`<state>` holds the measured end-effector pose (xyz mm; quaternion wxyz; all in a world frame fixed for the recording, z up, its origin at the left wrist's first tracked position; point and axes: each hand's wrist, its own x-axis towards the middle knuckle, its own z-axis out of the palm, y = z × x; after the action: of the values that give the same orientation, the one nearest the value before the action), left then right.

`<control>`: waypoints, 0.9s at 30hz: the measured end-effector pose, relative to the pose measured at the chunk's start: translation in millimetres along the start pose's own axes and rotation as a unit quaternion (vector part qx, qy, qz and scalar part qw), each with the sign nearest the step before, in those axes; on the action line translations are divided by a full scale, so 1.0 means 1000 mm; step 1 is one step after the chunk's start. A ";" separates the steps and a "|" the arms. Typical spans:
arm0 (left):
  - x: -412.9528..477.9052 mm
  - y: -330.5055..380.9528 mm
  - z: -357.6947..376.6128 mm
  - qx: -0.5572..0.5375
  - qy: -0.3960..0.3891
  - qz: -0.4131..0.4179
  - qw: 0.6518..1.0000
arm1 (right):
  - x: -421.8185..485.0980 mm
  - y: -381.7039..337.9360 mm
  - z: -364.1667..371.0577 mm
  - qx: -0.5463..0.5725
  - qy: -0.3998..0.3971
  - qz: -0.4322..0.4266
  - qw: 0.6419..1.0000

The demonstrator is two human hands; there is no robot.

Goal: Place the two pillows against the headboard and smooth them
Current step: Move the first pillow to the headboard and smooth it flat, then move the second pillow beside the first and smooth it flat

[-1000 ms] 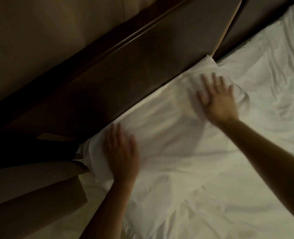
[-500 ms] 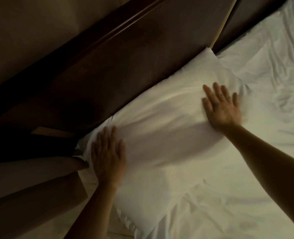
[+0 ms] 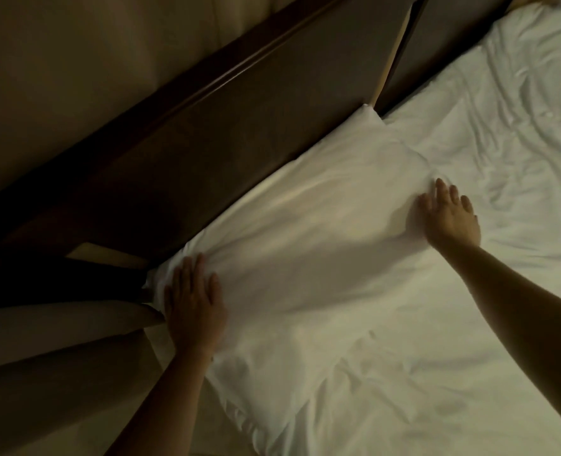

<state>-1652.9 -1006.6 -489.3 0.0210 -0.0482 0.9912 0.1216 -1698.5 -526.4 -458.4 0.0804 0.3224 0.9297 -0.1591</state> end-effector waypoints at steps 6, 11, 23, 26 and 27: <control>-0.010 0.020 -0.023 -0.045 0.027 0.001 0.999 | -0.059 -0.005 -0.026 0.014 0.047 -0.065 0.997; -0.047 0.057 -0.054 -0.070 -0.046 0.032 0.996 | -0.124 -0.002 -0.057 0.032 0.019 -0.094 0.995; -0.151 0.180 -0.207 -0.100 -0.117 0.132 0.979 | -0.288 0.059 -0.193 0.103 0.019 -0.089 0.990; -0.189 0.203 -0.237 -0.102 -0.110 0.158 0.976 | -0.334 0.086 -0.221 0.103 0.024 -0.094 0.990; -0.202 0.210 -0.246 -0.104 -0.111 0.165 0.974 | -0.350 0.096 -0.228 0.102 0.024 -0.095 0.990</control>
<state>-1480.3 -845.1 -189.6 0.1057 0.1283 0.9588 0.2302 -1376.2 -576.7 -180.0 0.0090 0.2429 0.9366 -0.2523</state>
